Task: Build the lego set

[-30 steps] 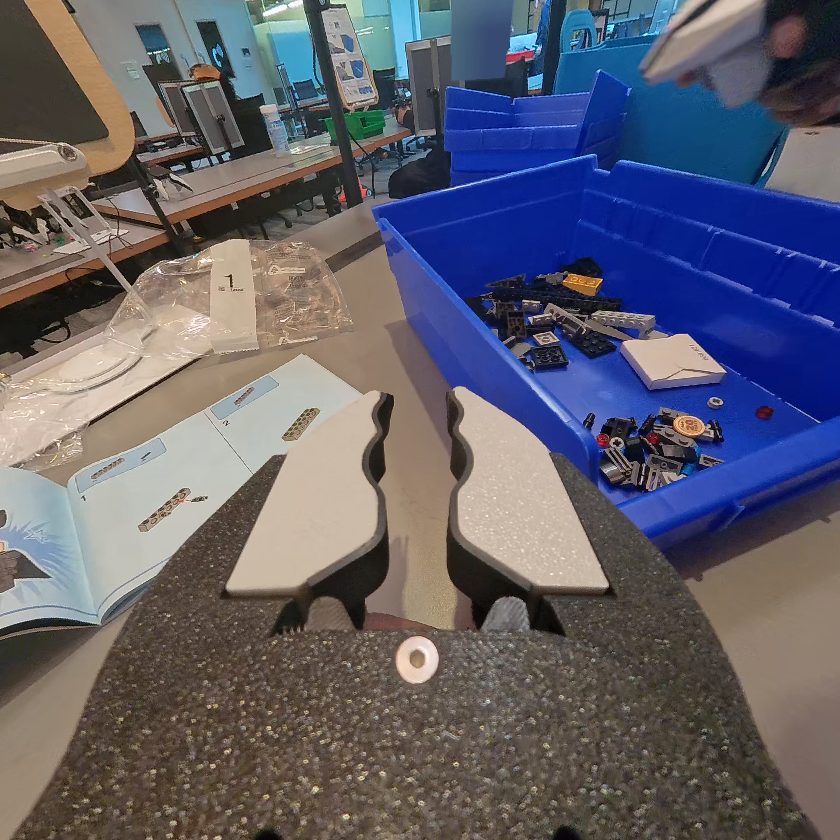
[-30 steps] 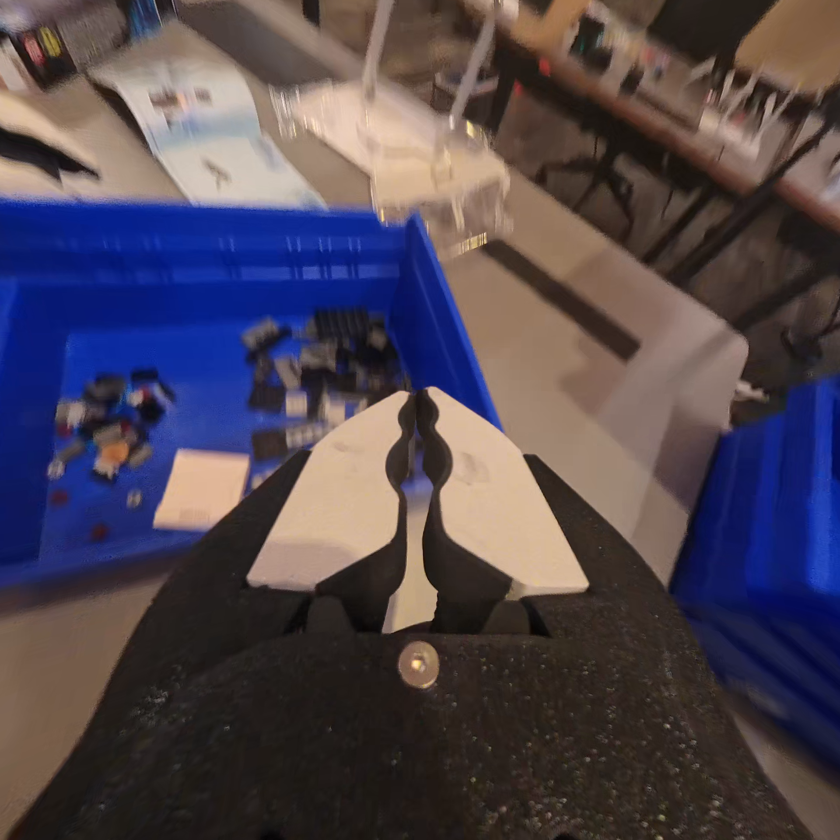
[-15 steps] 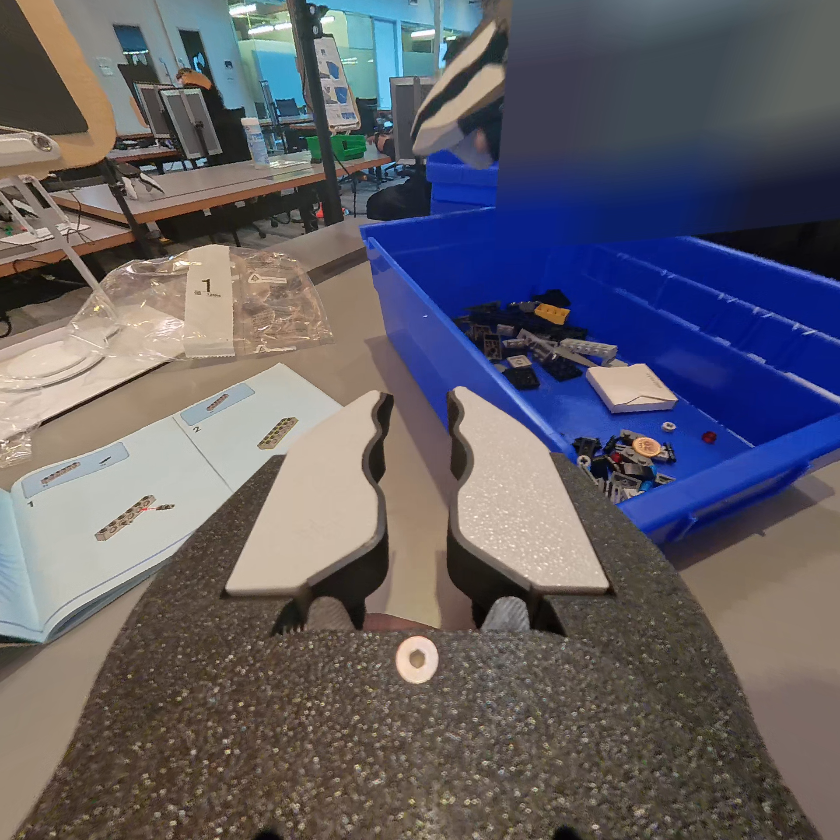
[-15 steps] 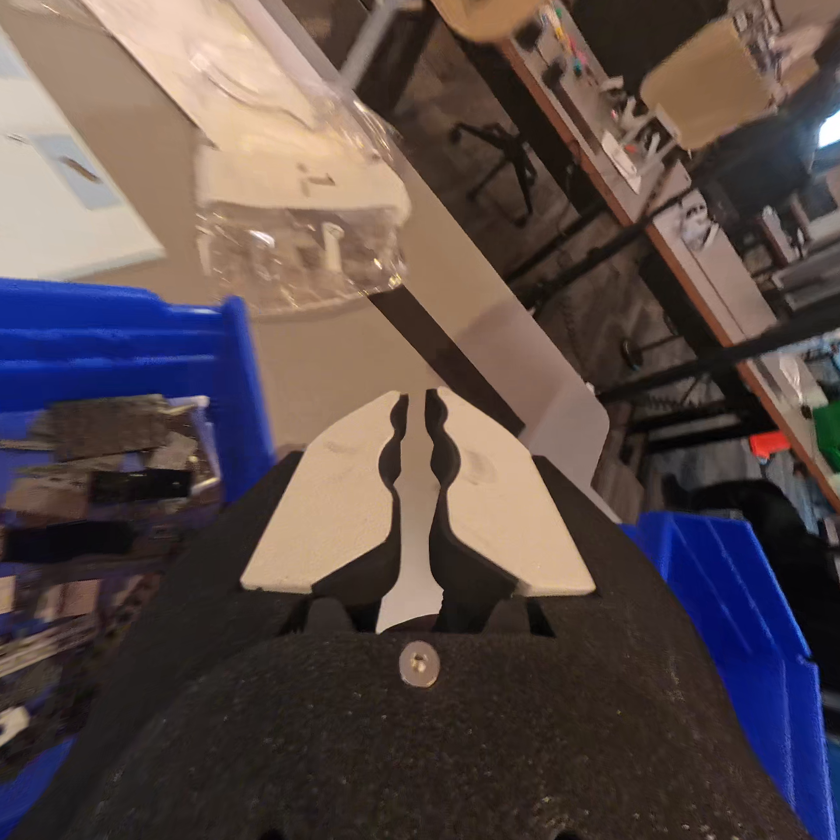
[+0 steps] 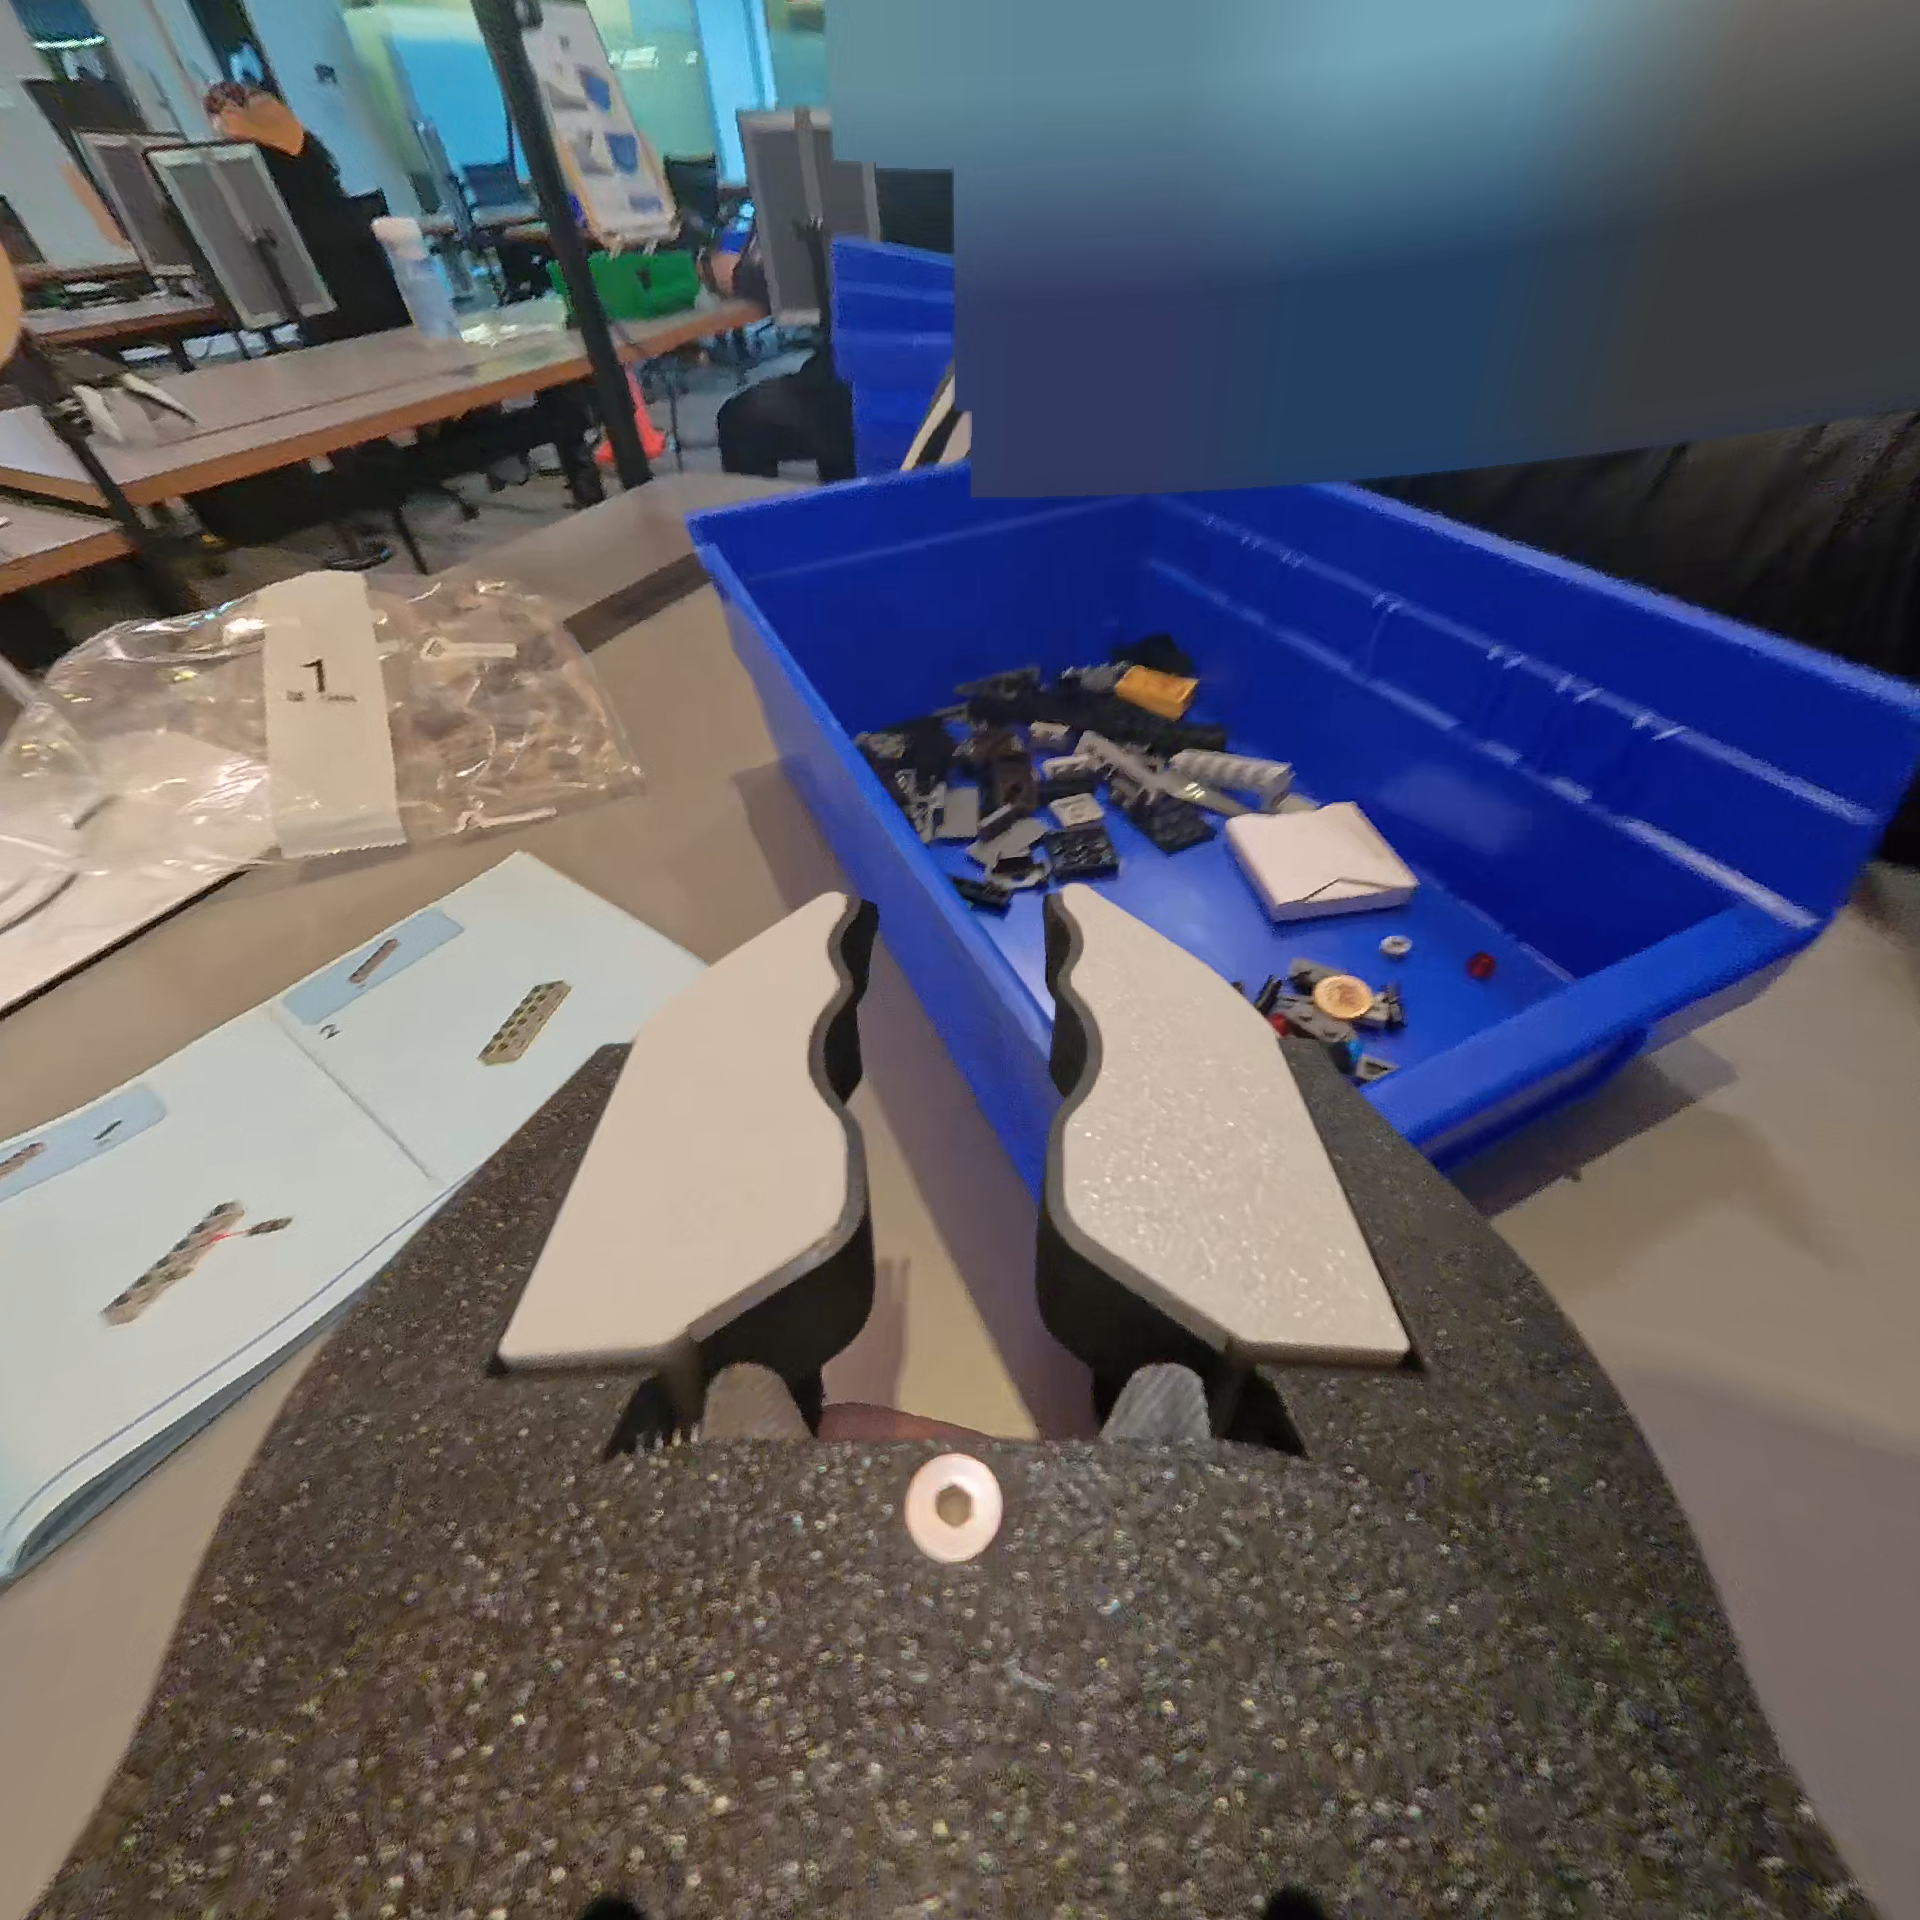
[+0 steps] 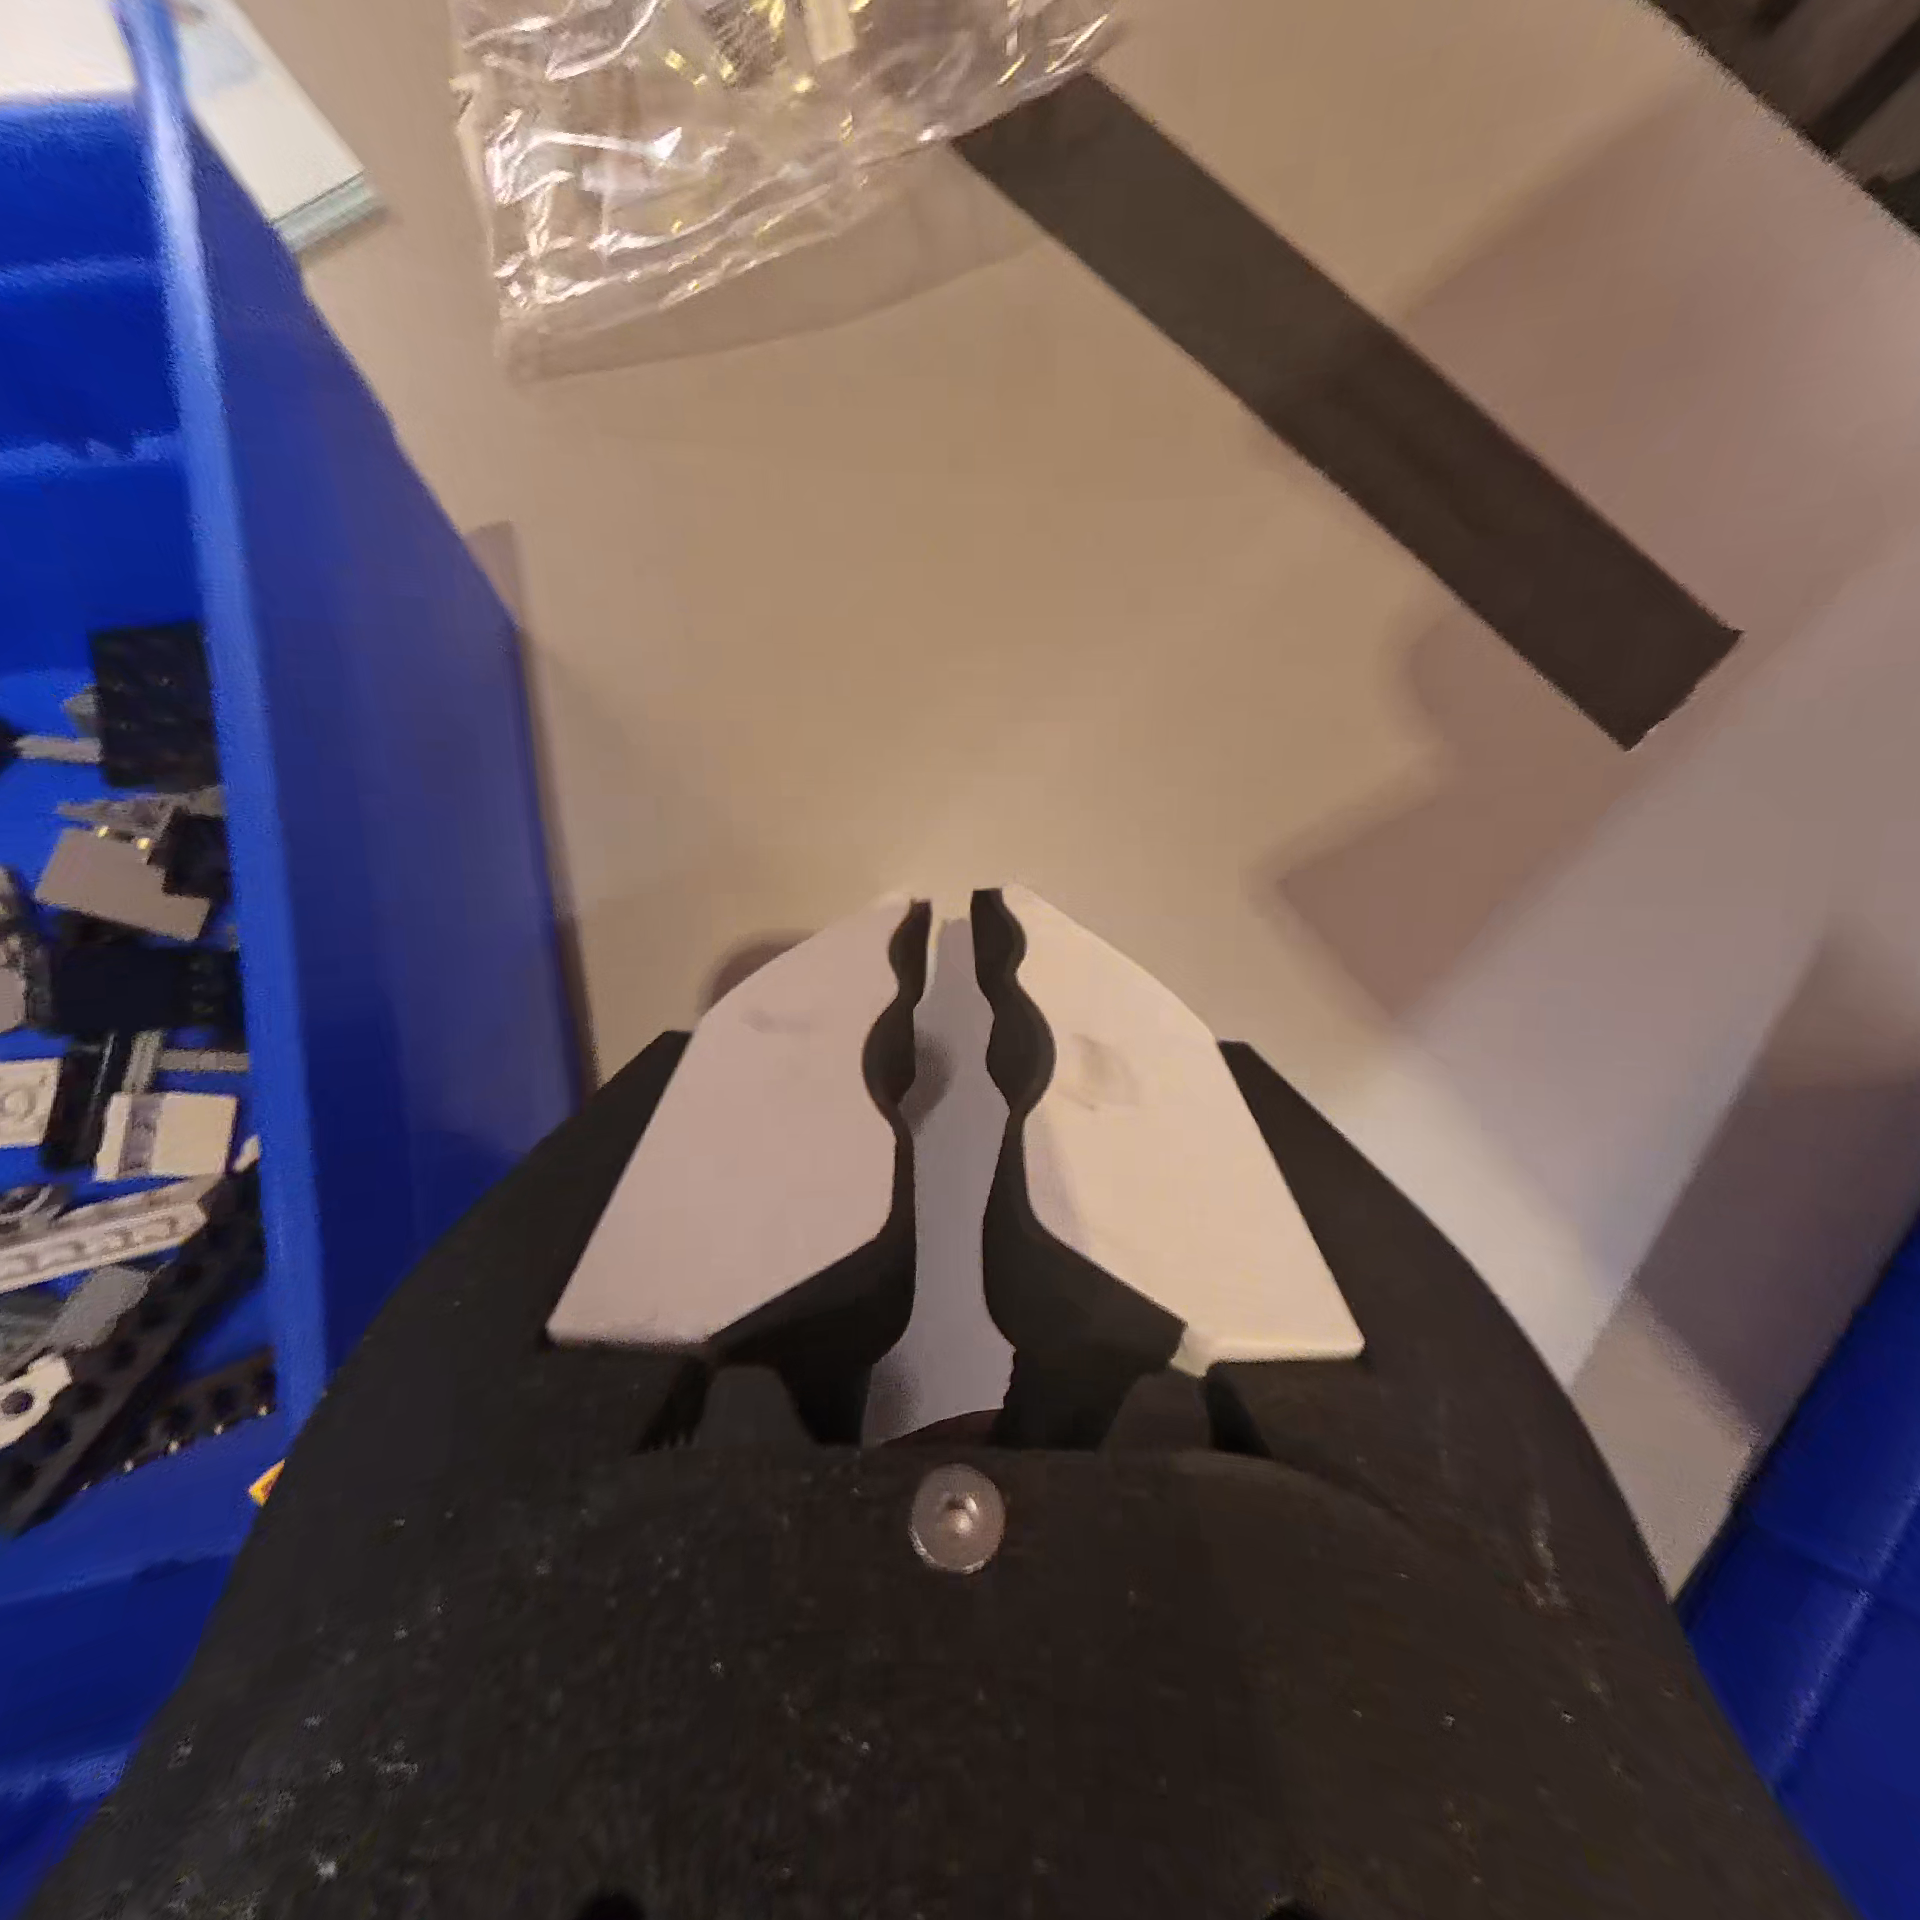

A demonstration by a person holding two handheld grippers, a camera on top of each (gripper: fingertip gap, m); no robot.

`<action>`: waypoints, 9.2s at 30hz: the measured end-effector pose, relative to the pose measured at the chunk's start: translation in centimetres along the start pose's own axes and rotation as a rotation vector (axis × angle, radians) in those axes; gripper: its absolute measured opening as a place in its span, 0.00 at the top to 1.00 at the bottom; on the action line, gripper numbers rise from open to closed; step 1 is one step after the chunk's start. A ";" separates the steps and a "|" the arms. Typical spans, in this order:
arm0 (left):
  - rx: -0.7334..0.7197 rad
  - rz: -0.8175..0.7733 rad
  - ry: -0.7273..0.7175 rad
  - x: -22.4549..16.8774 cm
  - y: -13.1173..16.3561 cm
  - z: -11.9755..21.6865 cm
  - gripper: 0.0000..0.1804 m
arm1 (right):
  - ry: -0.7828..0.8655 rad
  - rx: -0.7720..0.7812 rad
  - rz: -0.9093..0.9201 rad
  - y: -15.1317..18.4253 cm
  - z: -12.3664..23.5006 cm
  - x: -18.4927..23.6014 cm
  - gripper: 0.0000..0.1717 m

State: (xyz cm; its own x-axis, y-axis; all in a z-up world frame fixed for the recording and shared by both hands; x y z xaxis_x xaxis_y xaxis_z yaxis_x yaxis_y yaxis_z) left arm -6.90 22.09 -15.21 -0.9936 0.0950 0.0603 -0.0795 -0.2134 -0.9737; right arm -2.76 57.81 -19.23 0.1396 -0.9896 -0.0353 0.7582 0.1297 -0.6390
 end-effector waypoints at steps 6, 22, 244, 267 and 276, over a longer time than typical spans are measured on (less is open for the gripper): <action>0.082 -0.050 -0.103 1.4 0.5 0.2 0.87 | -0.055 0.100 0.027 2.1 0.6 3.1 0.95; -0.048 -0.101 -0.173 2.5 -4.1 1.5 0.85 | -0.179 -0.250 -0.064 -2.5 0.5 2.7 0.94; 0.838 -0.304 0.357 -10.6 3.8 -7.4 0.69 | -0.455 -0.419 -0.217 -7.6 -6.6 -0.7 0.96; 0.799 -0.117 0.230 -7.3 2.0 -6.3 0.71 | -0.455 -0.432 -0.217 -7.7 -6.5 -0.8 0.96; 0.722 0.009 0.178 -5.9 1.2 -5.5 0.71 | -0.455 -0.433 -0.220 -7.7 -6.5 -0.8 0.96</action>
State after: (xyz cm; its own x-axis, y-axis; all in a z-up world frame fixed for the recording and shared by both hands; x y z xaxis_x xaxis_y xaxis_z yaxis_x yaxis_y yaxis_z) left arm -0.73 26.61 -17.94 -0.9715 0.2333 -0.0429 -0.1651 -0.7948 -0.5839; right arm -12.80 57.20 -19.26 0.3379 -0.8528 0.3981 0.4885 -0.2026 -0.8487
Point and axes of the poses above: each gripper's, where its closed fingertips meet, z back along the fingers, y out of its underside, x = y × z across the jaws, the point moved 4 cm from there along z, back along the fingers, and after that the axes turned 4 degrees about -y, right-handed, at the moved point
